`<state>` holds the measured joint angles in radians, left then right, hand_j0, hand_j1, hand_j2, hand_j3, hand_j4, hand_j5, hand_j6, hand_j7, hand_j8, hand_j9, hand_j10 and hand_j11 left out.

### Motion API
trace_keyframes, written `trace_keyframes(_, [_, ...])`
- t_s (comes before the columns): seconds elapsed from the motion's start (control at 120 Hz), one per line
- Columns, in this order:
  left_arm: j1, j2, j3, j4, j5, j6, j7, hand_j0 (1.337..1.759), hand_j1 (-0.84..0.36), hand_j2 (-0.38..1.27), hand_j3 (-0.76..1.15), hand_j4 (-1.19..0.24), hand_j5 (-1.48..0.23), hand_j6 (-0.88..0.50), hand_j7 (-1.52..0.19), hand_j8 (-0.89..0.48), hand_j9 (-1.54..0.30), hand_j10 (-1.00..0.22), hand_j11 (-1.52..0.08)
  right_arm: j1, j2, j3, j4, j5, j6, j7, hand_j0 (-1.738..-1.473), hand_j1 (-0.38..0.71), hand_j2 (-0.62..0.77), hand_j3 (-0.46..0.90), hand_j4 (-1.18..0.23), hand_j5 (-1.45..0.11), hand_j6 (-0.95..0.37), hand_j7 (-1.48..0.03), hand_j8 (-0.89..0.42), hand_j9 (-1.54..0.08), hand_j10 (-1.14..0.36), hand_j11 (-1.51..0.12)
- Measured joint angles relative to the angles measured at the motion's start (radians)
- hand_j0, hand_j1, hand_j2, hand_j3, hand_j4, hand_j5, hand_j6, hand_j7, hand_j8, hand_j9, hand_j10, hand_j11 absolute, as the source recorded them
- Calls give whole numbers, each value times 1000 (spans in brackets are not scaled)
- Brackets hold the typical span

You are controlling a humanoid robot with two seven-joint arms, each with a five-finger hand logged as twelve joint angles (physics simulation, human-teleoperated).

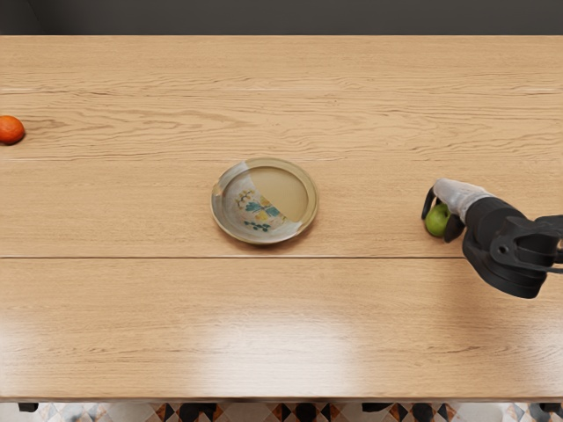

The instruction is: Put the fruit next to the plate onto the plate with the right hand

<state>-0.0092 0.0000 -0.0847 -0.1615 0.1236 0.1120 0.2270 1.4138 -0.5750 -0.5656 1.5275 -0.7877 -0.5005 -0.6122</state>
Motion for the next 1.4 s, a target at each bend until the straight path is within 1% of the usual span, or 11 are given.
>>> trace_keyframes(0.117, [0,0,0,0,0,0,0,1658,334,3,0,-13,-17,-14,-17,-13,-17,-13,-17,4,0,2,1,2,1,0,-1649,288,183,0,-659,-981,-417,-955,-422,-971,-726,-970])
trace_keyframes(0.208, [0,0,-1,0,0,0,0,1658,334,3,0,-13,-17,-14,-17,-13,-17,-13,-17,8,-1,27,9,3,6,-1,-1648,283,165,0,-650,-1024,-405,-983,-400,-1001,-746,-999])
trace_keyframes(0.533, [2,0,-2,1,0,0,0,1658,334,3,0,-13,-17,-14,-17,-13,-17,-13,-17,20,10,118,33,4,34,0,-1648,267,177,0,-704,-1077,-408,-1021,-379,-1058,-767,-1057])
trace_keyframes(0.6, [3,0,-1,1,1,0,0,1658,334,3,0,-13,-17,-14,-17,-13,-17,-13,-17,26,21,134,35,5,40,0,-1648,275,181,0,-691,-1088,-399,-1023,-369,-1061,-759,-1062])
trace_keyframes(0.808, [3,0,1,2,1,0,0,1658,334,3,0,-13,-17,-14,-17,-13,-17,-13,-17,68,60,164,39,17,67,0,-1649,285,218,1,-685,-1107,-393,-1028,-373,-1076,-748,-1080])
trace_keyframes(1.033, [3,0,3,2,1,0,0,1658,334,3,0,-13,-17,-13,-17,-13,-17,-13,-17,112,64,211,52,27,119,1,-1651,293,239,3,-690,-1129,-390,-1029,-358,-1108,-736,-1114])
trace_keyframes(1.225, [7,0,3,2,1,0,0,1658,334,3,0,-13,-17,-13,-17,-13,-17,-13,-17,188,69,235,56,73,172,1,-1653,308,309,2,-703,-1141,-397,-1029,-344,-1118,-731,-1123])
trace_keyframes(1.25, [8,0,3,2,1,0,0,1658,334,3,0,-13,-17,-13,-17,-13,-17,-13,-17,198,72,237,56,79,177,1,-1653,309,296,2,-703,-1141,-397,-1029,-356,-1121,-726,-1125])
trace_keyframes(1.292, [12,0,2,2,1,0,0,1658,334,3,0,-13,-17,-13,-17,-13,-17,-13,-17,213,81,245,56,88,186,2,-1654,323,334,2,-697,-1151,-398,-1029,-348,-1127,-729,-1134])
trace_keyframes(1.325, [12,0,2,2,1,0,0,1658,334,3,0,-13,-17,-13,-17,-13,-17,-13,-17,224,91,251,56,96,191,2,-1654,316,290,2,-700,-1152,-390,-1029,-333,-1129,-723,-1138])
trace_keyframes(1.4, [12,0,2,2,1,0,0,1658,334,3,0,-13,-17,-13,-17,-13,-17,-13,-17,239,118,259,54,111,196,2,-1654,324,319,3,-689,-1151,-378,-1029,-333,-1131,-727,-1144])
